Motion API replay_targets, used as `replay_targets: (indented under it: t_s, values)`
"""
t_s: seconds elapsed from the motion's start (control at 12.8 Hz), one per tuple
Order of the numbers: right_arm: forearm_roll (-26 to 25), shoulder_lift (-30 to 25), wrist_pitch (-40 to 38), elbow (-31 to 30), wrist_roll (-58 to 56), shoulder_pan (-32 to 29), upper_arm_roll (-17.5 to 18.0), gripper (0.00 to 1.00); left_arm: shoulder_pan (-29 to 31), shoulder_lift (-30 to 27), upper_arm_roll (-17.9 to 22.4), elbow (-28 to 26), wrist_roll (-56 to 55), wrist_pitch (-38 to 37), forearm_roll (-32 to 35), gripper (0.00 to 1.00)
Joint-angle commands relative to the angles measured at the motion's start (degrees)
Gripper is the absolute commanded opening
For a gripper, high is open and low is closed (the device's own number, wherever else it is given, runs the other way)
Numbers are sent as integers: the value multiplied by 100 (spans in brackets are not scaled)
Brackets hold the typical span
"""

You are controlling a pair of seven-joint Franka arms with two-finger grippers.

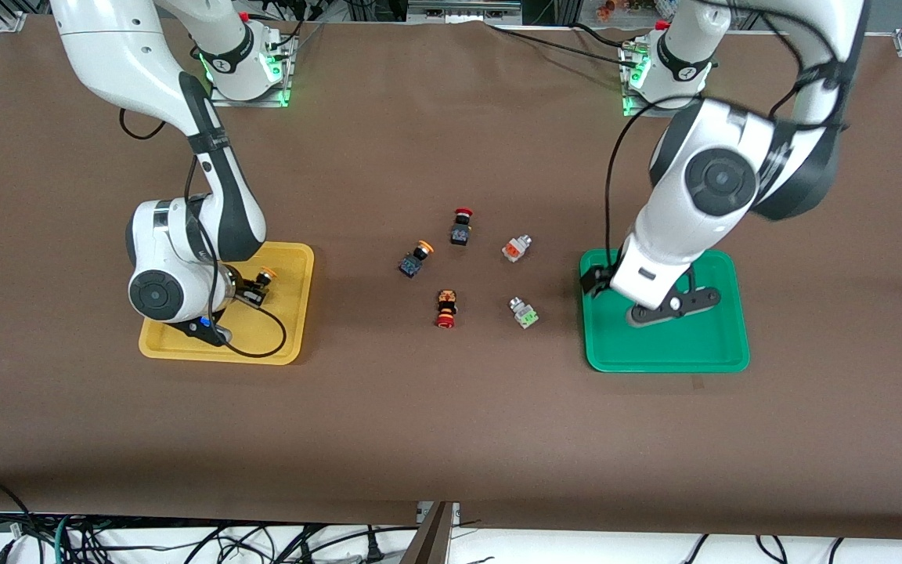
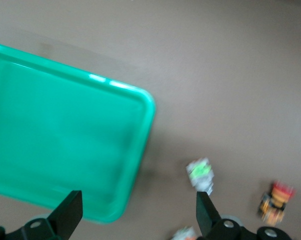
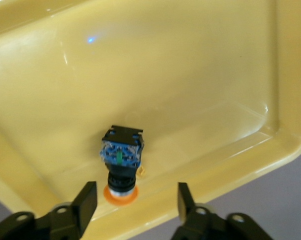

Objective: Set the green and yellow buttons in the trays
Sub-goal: 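Place the black switch in the yellow tray while the left gripper reaches the green tray, then grasp another black switch with the right gripper while the left gripper grasps a white switch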

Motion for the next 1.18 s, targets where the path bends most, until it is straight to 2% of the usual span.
replay_targets:
  t_s: [0.0, 0.08, 0.24, 0.39, 0.63, 0.71, 0.78, 0.86, 1.1]
  values:
    - [95, -121, -642, 506, -60, 46, 52, 100, -440, 766, 58, 200, -1257, 838, -63, 100]
    - [104, -78, -749, 752, 288, 142, 61, 100, -449, 1012, 58, 200, -1286, 953, -46, 100]
    - [384, 36, -663, 991, 1682, 519, 61, 100, -580, 1303, 58, 191, -1338, 1400, -19, 100]
    - [517, 186, -618, 1141, 2529, 1046, 69, 100, -843, 1567, 67, 191, -1374, 1491, -11, 100]
    - [1166, 467, 56, 1132, 3104, 1714, 105, 100, -932, 1752, 58, 156, -1365, 1657, -2, 100]
    - [1325, 546, 267, 1132, 3113, 1847, 113, 100, -993, 1831, 58, 165, -1356, 1684, -2, 92]
    - [1509, 608, 400, 1132, 3105, 1962, 113, 100, -1020, 1849, 67, 156, -1304, 1719, -2, 71]
    - [1624, 704, 506, 1132, 3113, 2067, 140, 100, -994, 1875, 67, 156, -1278, 1737, -2, 61]
    - [1651, 941, 814, 1071, 3122, 2375, 140, 100, -1012, 2043, 67, 139, -1277, 2008, -2, 60]
